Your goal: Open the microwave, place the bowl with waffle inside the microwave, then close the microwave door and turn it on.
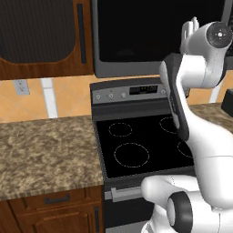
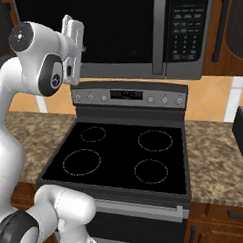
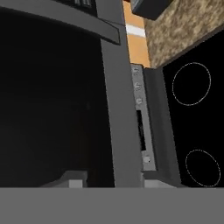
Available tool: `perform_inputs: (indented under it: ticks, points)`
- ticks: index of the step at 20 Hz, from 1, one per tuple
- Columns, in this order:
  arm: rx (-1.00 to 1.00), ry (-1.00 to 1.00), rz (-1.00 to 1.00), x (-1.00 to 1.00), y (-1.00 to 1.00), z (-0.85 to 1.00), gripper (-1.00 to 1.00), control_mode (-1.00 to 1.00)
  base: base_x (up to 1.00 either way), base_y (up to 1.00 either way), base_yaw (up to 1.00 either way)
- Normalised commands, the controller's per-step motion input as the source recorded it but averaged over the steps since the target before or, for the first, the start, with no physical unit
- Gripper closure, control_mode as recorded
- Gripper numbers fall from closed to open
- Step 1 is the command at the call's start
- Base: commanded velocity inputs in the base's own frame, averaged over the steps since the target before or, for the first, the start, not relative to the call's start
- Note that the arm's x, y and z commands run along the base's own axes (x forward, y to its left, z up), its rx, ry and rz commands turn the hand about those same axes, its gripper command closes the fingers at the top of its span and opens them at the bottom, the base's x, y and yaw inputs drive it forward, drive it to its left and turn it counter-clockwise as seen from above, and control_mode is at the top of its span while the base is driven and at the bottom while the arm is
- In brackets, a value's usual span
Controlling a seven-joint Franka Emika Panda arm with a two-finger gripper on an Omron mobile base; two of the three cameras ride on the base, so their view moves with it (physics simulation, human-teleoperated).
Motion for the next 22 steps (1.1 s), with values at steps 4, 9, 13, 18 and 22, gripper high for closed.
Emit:
perform_inputs:
  ticks: [4, 9, 13, 18, 22]
  points:
    - [-0.56, 0.05, 0.23, -0.33, -0.11, 0.0, 1.0, -1.0, 0.0, 0.0, 0.0]
    - [-0.62, 0.08, 0.24, -0.31, -0.17, -0.01, 1.0, -1.0, 0.0, 0.0, 0.0]
    - [-0.55, 0.16, 0.24, -0.32, 0.02, -0.03, 1.0, -1.0, 0.0, 0.0, 0.0]
    - [-0.51, 0.17, 0.19, -0.28, -0.07, -0.02, 1.0, -1.0, 0.0, 0.0, 0.0]
    - [-0.17, -0.19, 0.19, -0.14, -0.29, 0.01, 1.0, -1.0, 0.0, 0.0, 0.0]
